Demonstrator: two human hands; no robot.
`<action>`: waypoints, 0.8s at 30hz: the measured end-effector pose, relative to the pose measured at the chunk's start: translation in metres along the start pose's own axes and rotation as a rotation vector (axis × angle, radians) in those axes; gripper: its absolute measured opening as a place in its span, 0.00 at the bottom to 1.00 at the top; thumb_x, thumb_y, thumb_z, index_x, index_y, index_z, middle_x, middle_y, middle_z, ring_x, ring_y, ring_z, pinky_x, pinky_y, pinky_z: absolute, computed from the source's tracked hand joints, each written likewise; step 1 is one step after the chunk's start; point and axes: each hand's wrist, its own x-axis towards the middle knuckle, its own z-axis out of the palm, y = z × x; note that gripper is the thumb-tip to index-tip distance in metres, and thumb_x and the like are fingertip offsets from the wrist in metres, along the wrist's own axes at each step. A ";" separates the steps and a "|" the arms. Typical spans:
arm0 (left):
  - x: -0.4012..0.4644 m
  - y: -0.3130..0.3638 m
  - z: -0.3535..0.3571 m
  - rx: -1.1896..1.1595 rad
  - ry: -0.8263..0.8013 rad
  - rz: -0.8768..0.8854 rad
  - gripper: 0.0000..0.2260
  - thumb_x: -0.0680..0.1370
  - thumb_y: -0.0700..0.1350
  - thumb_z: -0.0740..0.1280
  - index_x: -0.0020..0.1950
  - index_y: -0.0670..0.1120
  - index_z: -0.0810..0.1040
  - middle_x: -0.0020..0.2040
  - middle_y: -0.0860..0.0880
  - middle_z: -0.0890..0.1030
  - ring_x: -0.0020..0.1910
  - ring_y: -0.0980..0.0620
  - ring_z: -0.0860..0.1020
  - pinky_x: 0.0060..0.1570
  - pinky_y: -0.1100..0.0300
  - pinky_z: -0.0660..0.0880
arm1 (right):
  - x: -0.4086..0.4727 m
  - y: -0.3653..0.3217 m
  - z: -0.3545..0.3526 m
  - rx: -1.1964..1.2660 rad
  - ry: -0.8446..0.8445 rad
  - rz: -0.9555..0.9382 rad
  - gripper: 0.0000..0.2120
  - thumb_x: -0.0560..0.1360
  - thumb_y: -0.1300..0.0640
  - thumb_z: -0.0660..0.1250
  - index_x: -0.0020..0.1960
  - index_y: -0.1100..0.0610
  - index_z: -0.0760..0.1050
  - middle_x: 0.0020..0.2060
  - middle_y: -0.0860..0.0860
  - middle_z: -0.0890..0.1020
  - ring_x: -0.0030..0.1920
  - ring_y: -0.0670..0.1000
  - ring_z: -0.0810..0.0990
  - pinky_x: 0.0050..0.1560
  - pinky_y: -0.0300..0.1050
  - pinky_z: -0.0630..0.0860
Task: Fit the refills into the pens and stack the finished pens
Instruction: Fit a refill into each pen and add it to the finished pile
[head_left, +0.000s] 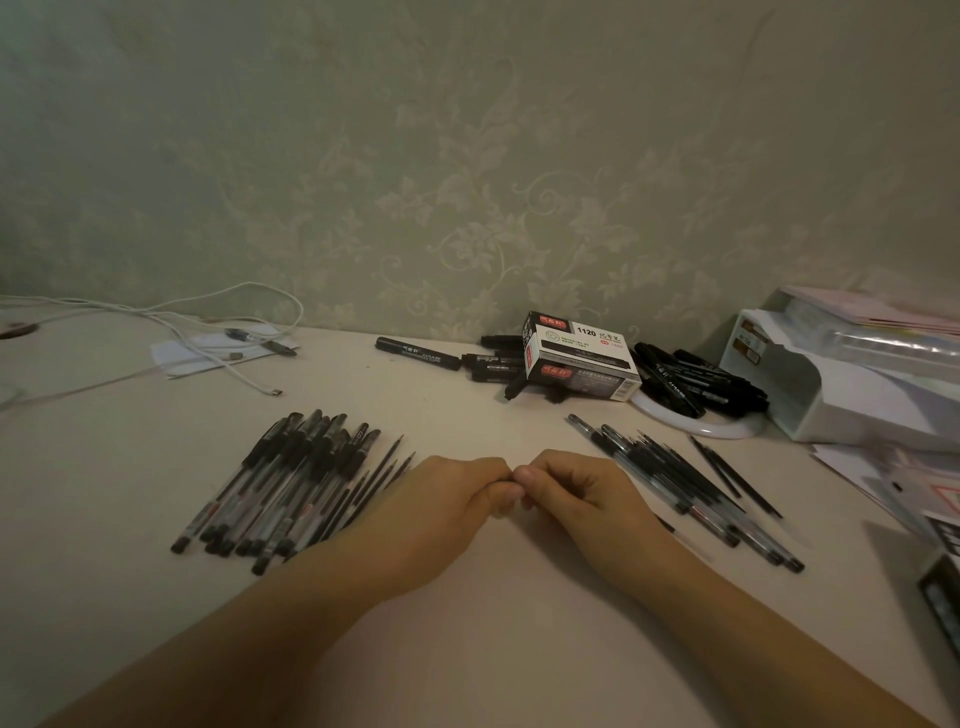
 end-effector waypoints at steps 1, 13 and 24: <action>0.000 0.001 0.001 -0.002 -0.011 0.002 0.10 0.82 0.51 0.58 0.53 0.51 0.78 0.34 0.60 0.75 0.32 0.68 0.73 0.32 0.71 0.65 | 0.000 -0.001 0.000 0.011 -0.002 0.002 0.14 0.79 0.47 0.64 0.37 0.52 0.78 0.25 0.42 0.72 0.28 0.40 0.67 0.31 0.31 0.64; 0.001 0.002 -0.001 0.020 0.083 0.045 0.07 0.81 0.52 0.60 0.49 0.53 0.76 0.42 0.56 0.78 0.41 0.58 0.75 0.42 0.57 0.74 | 0.000 -0.004 0.000 0.080 0.024 0.025 0.13 0.76 0.42 0.62 0.40 0.47 0.79 0.27 0.43 0.76 0.29 0.39 0.71 0.33 0.30 0.68; -0.001 0.001 0.003 0.076 0.111 0.051 0.09 0.80 0.53 0.62 0.44 0.54 0.64 0.32 0.55 0.69 0.32 0.58 0.68 0.30 0.66 0.61 | 0.001 -0.004 -0.001 0.151 0.017 0.047 0.07 0.78 0.51 0.66 0.45 0.49 0.82 0.35 0.48 0.83 0.38 0.43 0.80 0.43 0.30 0.74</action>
